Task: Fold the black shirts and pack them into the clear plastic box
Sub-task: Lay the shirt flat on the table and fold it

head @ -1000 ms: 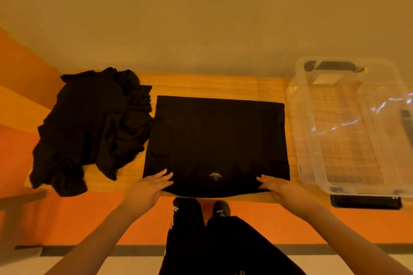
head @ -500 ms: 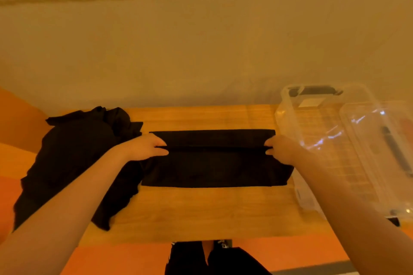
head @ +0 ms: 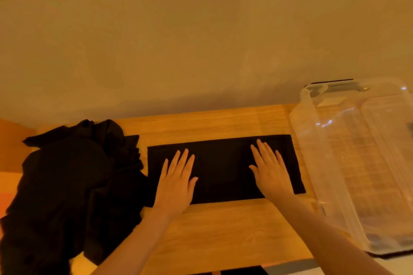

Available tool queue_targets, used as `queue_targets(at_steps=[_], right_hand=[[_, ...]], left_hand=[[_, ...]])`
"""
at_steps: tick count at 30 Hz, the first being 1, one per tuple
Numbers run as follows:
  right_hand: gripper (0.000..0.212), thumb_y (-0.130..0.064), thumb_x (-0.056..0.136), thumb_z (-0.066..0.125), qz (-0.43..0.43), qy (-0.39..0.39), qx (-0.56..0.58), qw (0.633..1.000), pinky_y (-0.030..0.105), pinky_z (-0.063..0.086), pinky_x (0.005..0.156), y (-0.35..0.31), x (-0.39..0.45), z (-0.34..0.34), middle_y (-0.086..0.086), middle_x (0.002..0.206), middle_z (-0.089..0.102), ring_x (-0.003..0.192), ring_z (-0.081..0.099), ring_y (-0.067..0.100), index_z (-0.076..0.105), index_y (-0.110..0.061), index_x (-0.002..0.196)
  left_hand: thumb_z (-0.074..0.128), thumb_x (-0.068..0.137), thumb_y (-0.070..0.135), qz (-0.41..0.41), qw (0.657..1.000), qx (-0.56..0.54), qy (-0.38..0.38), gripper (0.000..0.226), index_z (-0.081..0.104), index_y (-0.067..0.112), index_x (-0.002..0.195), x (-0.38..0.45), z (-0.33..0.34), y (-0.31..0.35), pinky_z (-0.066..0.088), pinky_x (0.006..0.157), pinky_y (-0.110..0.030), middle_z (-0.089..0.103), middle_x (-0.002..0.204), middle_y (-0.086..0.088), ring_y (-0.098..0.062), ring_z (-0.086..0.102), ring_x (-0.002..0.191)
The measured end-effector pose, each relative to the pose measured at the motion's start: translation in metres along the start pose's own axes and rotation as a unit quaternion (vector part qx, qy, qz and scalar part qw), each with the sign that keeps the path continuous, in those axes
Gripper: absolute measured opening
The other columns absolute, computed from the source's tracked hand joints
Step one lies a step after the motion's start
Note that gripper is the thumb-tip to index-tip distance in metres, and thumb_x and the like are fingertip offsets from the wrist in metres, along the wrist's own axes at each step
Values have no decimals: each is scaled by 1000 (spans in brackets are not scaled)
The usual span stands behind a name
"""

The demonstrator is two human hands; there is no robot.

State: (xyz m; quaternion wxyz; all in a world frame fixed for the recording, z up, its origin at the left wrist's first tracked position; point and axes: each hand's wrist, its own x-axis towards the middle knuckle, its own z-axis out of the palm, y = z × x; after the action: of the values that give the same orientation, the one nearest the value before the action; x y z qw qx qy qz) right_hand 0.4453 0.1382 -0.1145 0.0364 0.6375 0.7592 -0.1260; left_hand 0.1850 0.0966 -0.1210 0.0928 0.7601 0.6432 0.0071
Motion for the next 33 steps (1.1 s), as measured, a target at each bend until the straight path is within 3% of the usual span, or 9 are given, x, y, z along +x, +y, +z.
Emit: queue_targets(at_steps=[3, 6, 14, 16, 18, 21, 23, 27, 33], right_hand=[[64, -54, 91, 2, 46, -37, -3, 998, 38, 1, 115, 24, -4, 21, -1, 152, -6, 141, -8, 15, -2, -18, 144], [81, -65, 83, -18, 65, -13, 9, 998, 36, 2, 115, 42, -10, 32, -2, 152, -2, 141, -3, 15, 2, -17, 144], [72, -61, 91, -2, 72, -13, 50, 996, 28, -4, 114, 45, -46, 32, 2, 152, 12, 142, 8, 17, 12, -14, 144], [64, -53, 95, 17, 64, 33, 71, 995, 25, -5, 114, 41, -42, 21, 3, 150, 17, 140, 13, 18, 17, -10, 143], [54, -34, 96, 45, 44, 71, 91, 992, 30, 3, 115, 41, -23, 9, 7, 148, 29, 139, 22, 23, 32, -6, 141], [45, -15, 87, 63, 54, 65, 119, 989, 45, 24, 112, 50, 7, 6, 14, 134, 51, 129, 42, 34, 53, -2, 128], [31, -11, 82, 68, 70, 72, 128, 987, 44, 36, 102, 57, 18, 5, 16, 117, 61, 113, 53, 37, 64, 0, 111], [5, -5, 79, 69, 62, 82, 128, 986, 33, 36, 83, 62, 32, -4, 12, 93, 65, 89, 60, 32, 69, -2, 83], [5, -4, 82, 65, 51, 82, 152, 984, 47, 48, 77, 66, 42, -9, 11, 82, 64, 78, 60, 31, 63, -6, 78]], left_hand=[[19, 95, 47, -33, 998, 29, -50, 59, 34, 13, 141, -4, 20, -24, 31, 108, -48, 37, 147, -11, -27, 25, 137], [3, 97, 48, -41, 996, 30, -71, 61, 26, 16, 144, -13, 27, -34, 15, 111, -45, 31, 149, -10, -27, 17, 139], [6, 98, 47, -55, 995, -25, -81, 59, 25, 16, 145, -47, 22, -13, 12, 110, -44, 31, 149, -10, -27, 16, 139], [11, 99, 46, -59, 996, -53, -37, 57, 30, 14, 142, -42, 15, -15, 14, 111, -44, 37, 146, -9, -24, 20, 138], [27, 97, 43, -63, 995, -71, 8, 53, 43, 11, 136, -28, 7, -27, 25, 110, -45, 48, 138, -9, -24, 33, 132], [57, 89, 33, -99, 988, -119, 25, 41, 60, 8, 121, -4, -1, -53, 41, 97, -43, 61, 119, -10, -29, 53, 114], [66, 84, 24, -136, 976, -167, 25, 28, 67, 10, 109, 6, -5, -65, 40, 92, -39, 64, 109, -7, -27, 55, 106], [68, 83, 17, -165, 956, -240, 25, 6, 69, 12, 85, 17, -13, -77, 38, 86, -29, 64, 93, -3, -20, 51, 96], [60, 89, 12, -165, 946, -276, 27, 5, 63, 8, 87, 18, -18, -78, 33, 77, -20, 53, 85, 3, -11, 47, 88]])
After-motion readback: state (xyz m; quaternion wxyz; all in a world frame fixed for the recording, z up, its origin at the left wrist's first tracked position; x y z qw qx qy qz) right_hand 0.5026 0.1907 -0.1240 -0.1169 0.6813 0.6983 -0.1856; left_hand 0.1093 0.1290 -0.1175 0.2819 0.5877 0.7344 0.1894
